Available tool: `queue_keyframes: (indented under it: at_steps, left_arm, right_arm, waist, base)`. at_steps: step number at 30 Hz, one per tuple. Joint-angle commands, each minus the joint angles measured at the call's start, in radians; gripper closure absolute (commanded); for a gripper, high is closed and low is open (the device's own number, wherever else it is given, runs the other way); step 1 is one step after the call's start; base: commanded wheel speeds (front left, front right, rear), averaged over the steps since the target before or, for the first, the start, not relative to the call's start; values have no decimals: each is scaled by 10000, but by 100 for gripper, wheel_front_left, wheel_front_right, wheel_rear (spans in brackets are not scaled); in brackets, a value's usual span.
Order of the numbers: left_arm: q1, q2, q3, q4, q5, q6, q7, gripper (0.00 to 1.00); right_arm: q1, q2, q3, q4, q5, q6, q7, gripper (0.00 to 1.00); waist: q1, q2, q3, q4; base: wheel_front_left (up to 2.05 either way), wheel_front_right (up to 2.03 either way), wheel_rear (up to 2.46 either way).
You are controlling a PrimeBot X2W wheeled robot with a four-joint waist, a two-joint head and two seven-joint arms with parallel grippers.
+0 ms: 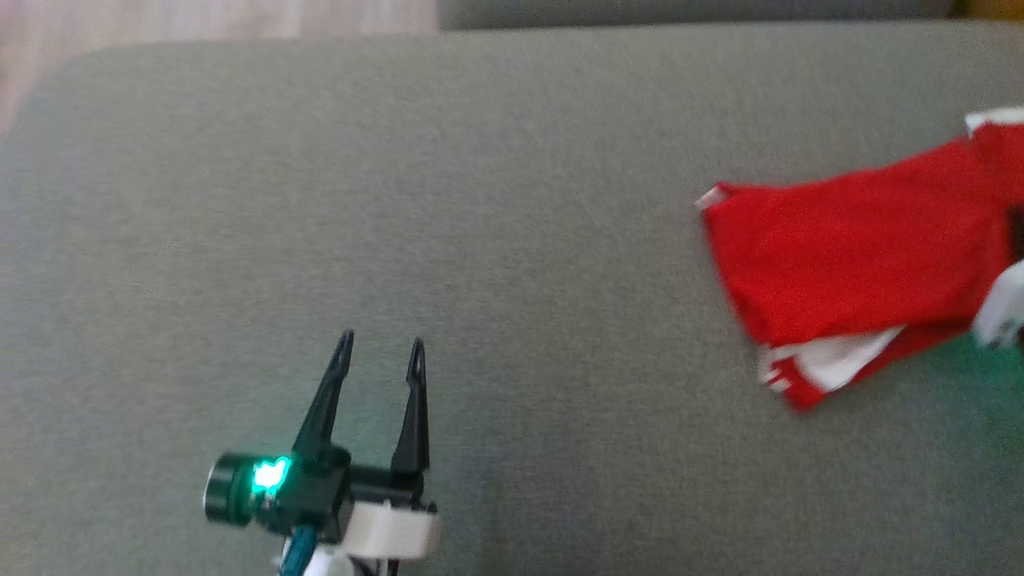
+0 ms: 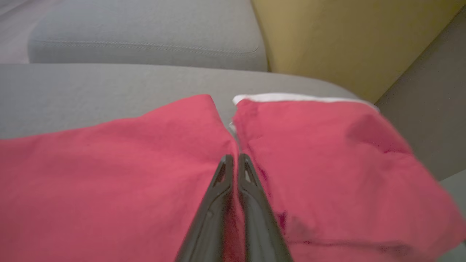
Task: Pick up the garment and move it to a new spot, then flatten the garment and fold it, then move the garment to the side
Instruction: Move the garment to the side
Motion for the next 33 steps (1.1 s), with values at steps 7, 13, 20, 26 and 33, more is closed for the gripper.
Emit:
queue_keyframes:
  at_steps: [7,13,20,26,33]
  left_arm:
    - [-1261,-69,-172,-163,23,29,-95,0]
    - [-1549,-70,-287,-61,-11,106,-95,0]
    - [-1256,-70,-16,0,-166,164,-95,0]
    - [-899,-70,260,-199,-441,144,-95,0]
    - [227,-70,639,-238,-642,121,-95,0]
  right_arm:
    - [-1279,-1578,-859,-796,-407,-9,-18,100]
    - [-1564,-2133,-2422,-1136,-1343,-9,-108,0]
    - [-511,-583,-3162,-2012,-2344,-9,-899,0]
    - [1101,1180,-1549,-2748,-1709,-9,-1858,0]
    - [3189,2424,601,-4082,-766,-9,-2290,0]
  waist:
    - [-2,0,1325,-966]
    - [-2,0,1383,-1018]
    - [-2,0,648,-1034]
    - [-2,0,-345,-804]
    - [-2,0,-1869,-528]
  base:
    - [0,0,0]
    - [0,0,0]
    - [0,0,0]
    - [0,0,0]
    - [0,0,0]
